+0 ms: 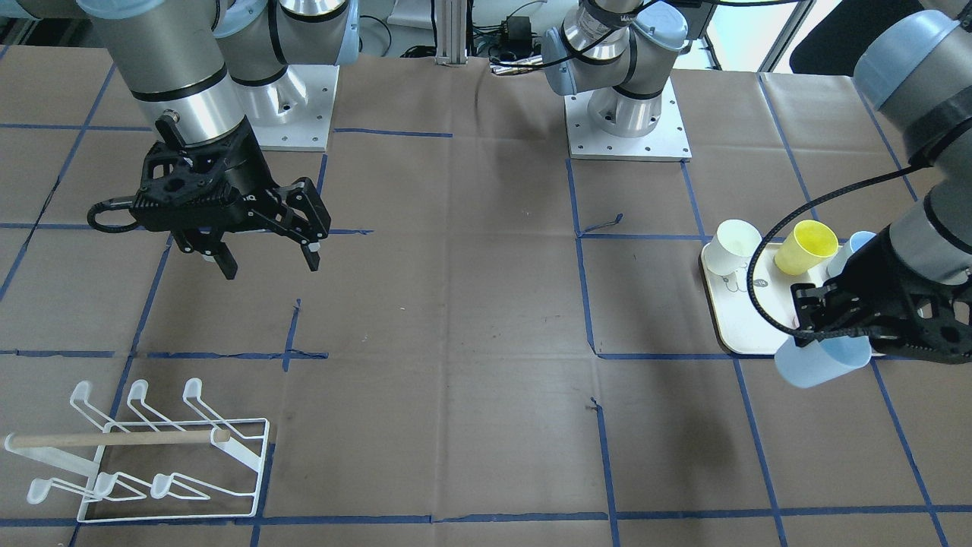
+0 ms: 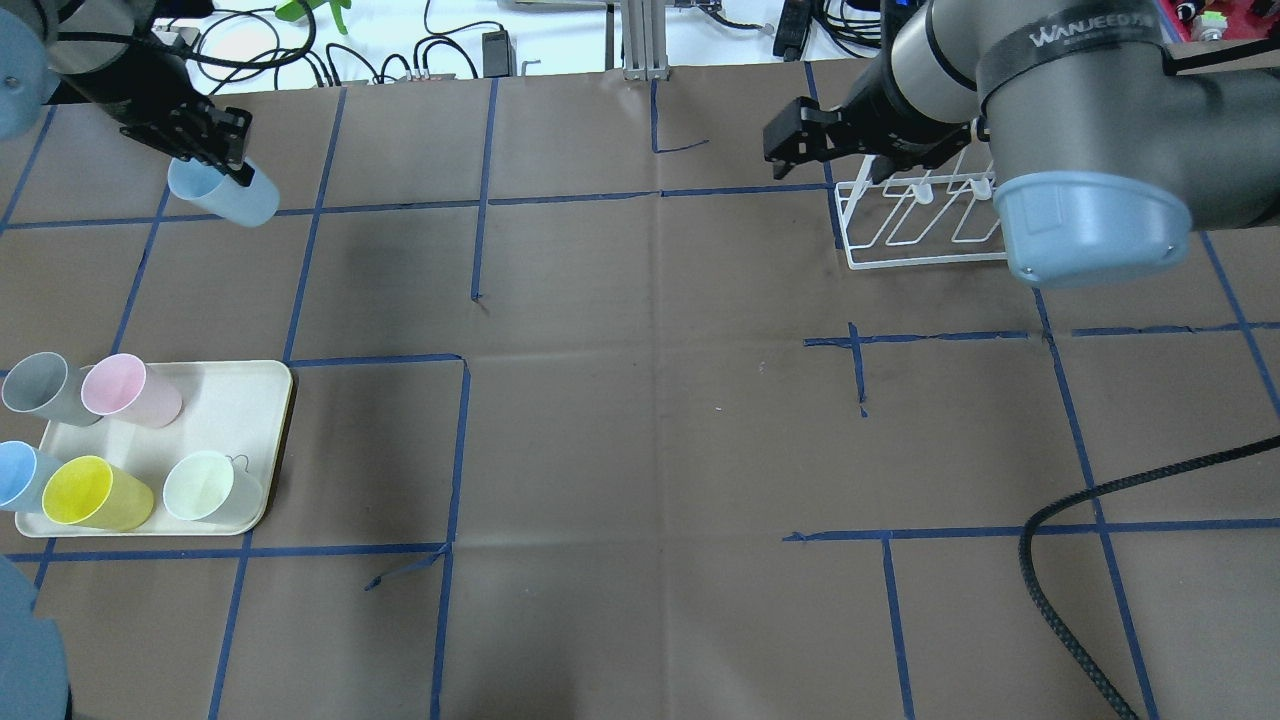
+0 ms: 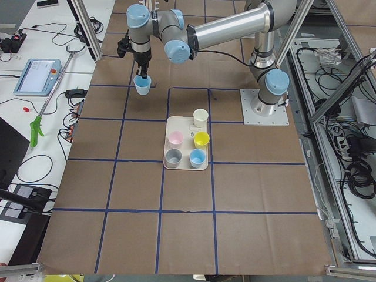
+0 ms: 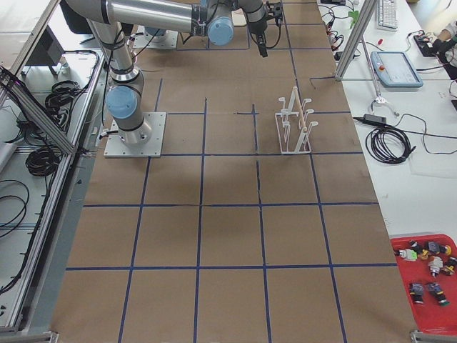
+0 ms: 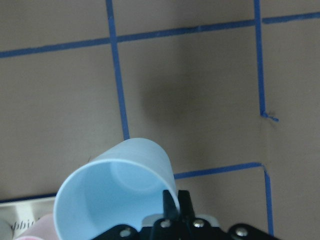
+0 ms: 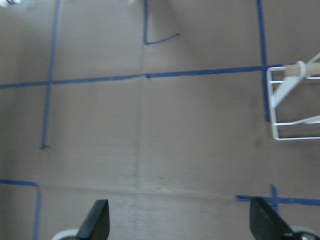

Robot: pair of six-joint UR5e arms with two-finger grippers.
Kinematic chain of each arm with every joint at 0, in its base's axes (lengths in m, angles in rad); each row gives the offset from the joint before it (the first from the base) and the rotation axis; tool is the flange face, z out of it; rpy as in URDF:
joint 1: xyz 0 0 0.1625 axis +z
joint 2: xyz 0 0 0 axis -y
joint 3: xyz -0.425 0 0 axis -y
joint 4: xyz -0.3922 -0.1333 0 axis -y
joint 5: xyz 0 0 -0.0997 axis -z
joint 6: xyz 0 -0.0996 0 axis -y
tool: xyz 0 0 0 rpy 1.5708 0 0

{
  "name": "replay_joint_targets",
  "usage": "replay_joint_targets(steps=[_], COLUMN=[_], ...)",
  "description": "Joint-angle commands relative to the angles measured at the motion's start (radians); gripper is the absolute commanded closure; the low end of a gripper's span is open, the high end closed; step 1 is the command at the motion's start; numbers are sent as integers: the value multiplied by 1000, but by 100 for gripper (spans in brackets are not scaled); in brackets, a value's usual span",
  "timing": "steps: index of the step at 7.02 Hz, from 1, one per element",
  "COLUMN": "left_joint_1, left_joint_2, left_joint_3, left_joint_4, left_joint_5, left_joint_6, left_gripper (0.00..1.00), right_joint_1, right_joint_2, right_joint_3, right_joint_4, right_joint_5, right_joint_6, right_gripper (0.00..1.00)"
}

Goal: Transfer IKEA cup to right arm and place on rack

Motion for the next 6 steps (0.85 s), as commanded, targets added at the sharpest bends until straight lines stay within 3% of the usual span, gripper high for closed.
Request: replay_joint_targets(steps=[1,3,4,6], left_joint_1=[-88,-94,-96,-126], left_joint_2=[10,35,3,-66], left_joint_3=[-128,-368,-474,-640], left_joint_4=[317,773,1003,1408], left_joint_5=[-111,-331,-433,-606], left_joint_6=[10,11,11,-8], left_gripper=[100,100,100,100], right_joint_1=[1,3,1,1], right_joint_2=[4,8,8,10], right_joint_3=[37,123,198,296], right_joint_4=[-146,-341,-478,-691], right_joint_5=[218,223,293,312], right_joint_6=[299,511,655,907], right_gripper=[0,1,2,2])
